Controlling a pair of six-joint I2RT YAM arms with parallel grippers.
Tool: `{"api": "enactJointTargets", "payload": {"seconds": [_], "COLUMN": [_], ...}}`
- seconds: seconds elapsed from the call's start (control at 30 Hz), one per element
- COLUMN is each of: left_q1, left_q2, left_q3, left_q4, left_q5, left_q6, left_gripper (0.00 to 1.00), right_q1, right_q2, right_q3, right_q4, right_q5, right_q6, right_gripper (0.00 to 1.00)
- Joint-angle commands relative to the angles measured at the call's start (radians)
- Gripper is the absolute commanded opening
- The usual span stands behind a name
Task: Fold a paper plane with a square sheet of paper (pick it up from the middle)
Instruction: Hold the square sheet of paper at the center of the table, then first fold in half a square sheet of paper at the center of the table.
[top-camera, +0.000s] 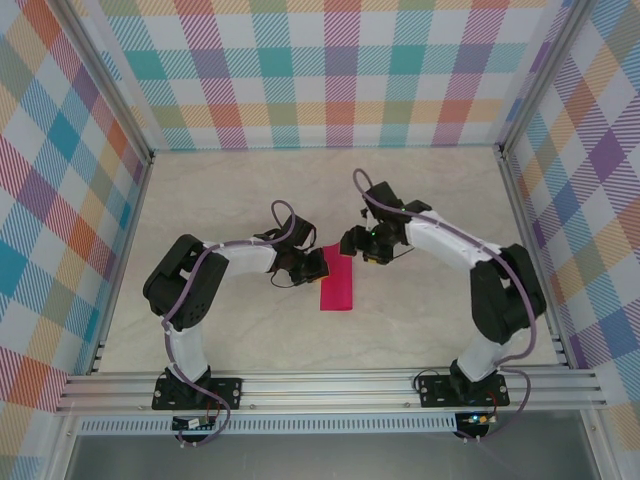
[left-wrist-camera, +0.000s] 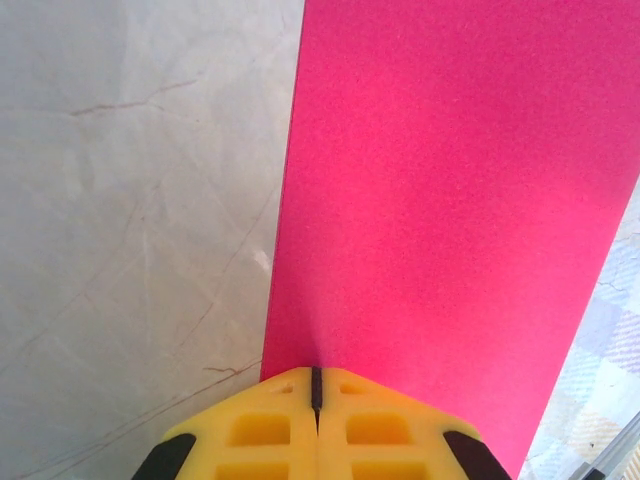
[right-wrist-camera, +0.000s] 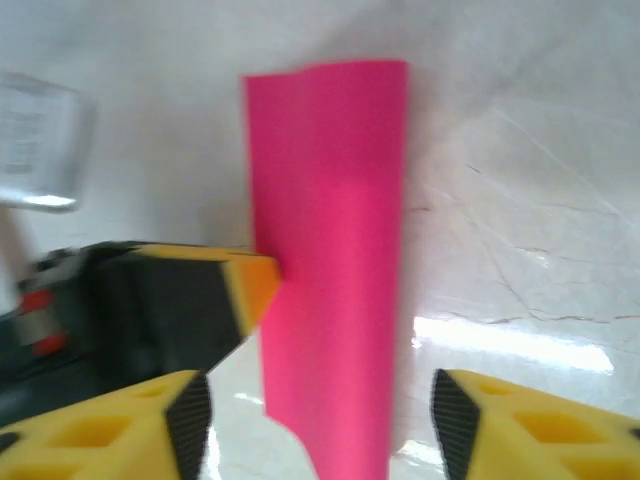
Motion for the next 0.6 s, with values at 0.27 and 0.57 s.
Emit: {"api": "enactJointTargets", "payload": {"seconds": [0.27, 0.57], "left_q1": [-0.016, -0.016], "left_q2": [0.043, 0.044], "left_q3": [-0.027, -0.027], "left_q4": [-0.027, -0.029], "left_q5": [-0.053, -0.051], "left_q6": [0.005, 0.007], "left_gripper": [0.0, 0.0], "right_q1": [-0.007, -0.007], "right_q2": [0.059, 0.12], "right_q3": [-0.163, -0.182], "right_q4": [0.294, 0.323], "right_q5": [-0.263, -0.282], "right_q6": [0.123, 0.108], "right_gripper": [0.13, 0.11]}}
